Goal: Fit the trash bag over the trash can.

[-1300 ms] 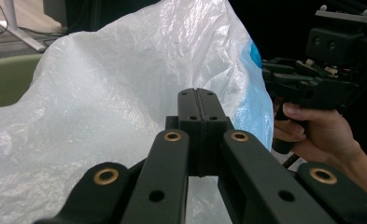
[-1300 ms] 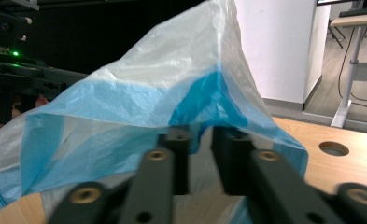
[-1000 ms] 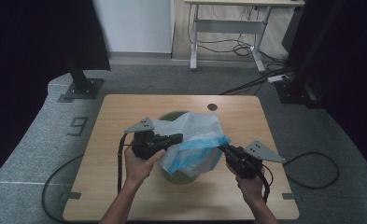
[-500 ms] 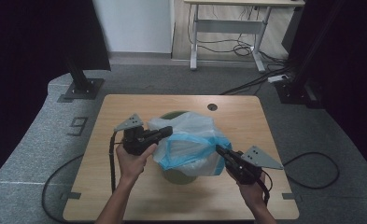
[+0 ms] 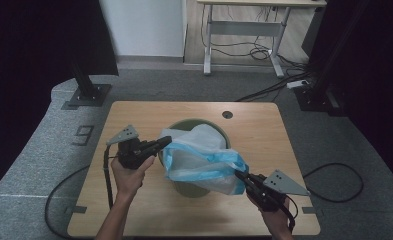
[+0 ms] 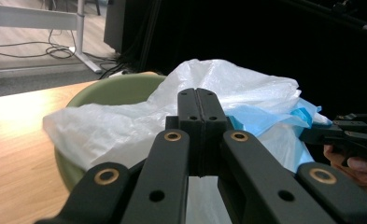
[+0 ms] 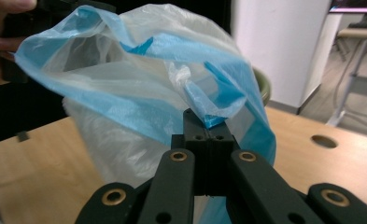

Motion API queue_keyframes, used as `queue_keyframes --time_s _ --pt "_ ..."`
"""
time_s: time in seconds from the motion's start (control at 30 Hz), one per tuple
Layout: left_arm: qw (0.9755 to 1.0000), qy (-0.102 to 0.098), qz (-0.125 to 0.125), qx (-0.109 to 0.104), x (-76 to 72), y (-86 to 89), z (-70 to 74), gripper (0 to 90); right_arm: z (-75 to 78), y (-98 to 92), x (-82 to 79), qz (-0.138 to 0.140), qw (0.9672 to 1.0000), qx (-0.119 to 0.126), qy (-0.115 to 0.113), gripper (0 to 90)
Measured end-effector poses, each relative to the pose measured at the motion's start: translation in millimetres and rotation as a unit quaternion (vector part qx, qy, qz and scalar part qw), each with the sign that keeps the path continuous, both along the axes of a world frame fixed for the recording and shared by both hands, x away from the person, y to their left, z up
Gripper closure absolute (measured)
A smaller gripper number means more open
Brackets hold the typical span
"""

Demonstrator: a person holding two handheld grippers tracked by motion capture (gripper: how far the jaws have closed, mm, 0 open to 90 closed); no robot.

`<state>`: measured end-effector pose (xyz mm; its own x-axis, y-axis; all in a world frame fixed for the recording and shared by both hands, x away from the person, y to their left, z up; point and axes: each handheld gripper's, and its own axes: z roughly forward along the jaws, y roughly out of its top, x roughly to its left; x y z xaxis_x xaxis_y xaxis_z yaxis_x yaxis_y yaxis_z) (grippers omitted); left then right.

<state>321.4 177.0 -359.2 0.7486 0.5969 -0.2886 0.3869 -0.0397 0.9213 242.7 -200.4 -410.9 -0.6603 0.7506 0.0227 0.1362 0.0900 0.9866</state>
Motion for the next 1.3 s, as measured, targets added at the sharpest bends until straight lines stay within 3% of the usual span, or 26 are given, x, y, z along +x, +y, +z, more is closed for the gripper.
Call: queue_keyframes --time_s 0.2,0.33,0.7,0.83,1.07,1.3 --pt "0.9997 -0.004 0.01 0.02 -9.3 6.6 -5.9 90.0 -14.0 4.6 -8.8 0.019 0.9997 -0.005 0.014 88.8" --pt "0.9996 0.0 0.017 0.022 -12.9 15.1 -12.2 90.0 -19.9 5.8 -12.4 0.027 0.9994 -0.007 0.02 88.7" --pt "0.9994 0.016 0.029 0.01 -20.1 31.6 -31.2 90.0 -36.2 15.1 -16.8 0.053 0.9976 -0.021 0.04 88.8" --pt "0.9989 0.03 0.035 0.003 -15.7 35.8 -41.3 90.0 -50.5 22.4 -10.9 0.054 0.9962 -0.033 0.059 88.8" --pt "0.9987 0.03 0.041 0.002 -12.3 39.0 -40.5 90.0 -68.1 26.4 -3.5 0.047 0.9945 -0.054 0.076 88.8" --pt "0.9986 0.028 0.045 0.0 -11.5 39.8 -38.0 90.0 -72.8 25.5 -3.1 0.052 0.9937 -0.061 0.079 88.4"
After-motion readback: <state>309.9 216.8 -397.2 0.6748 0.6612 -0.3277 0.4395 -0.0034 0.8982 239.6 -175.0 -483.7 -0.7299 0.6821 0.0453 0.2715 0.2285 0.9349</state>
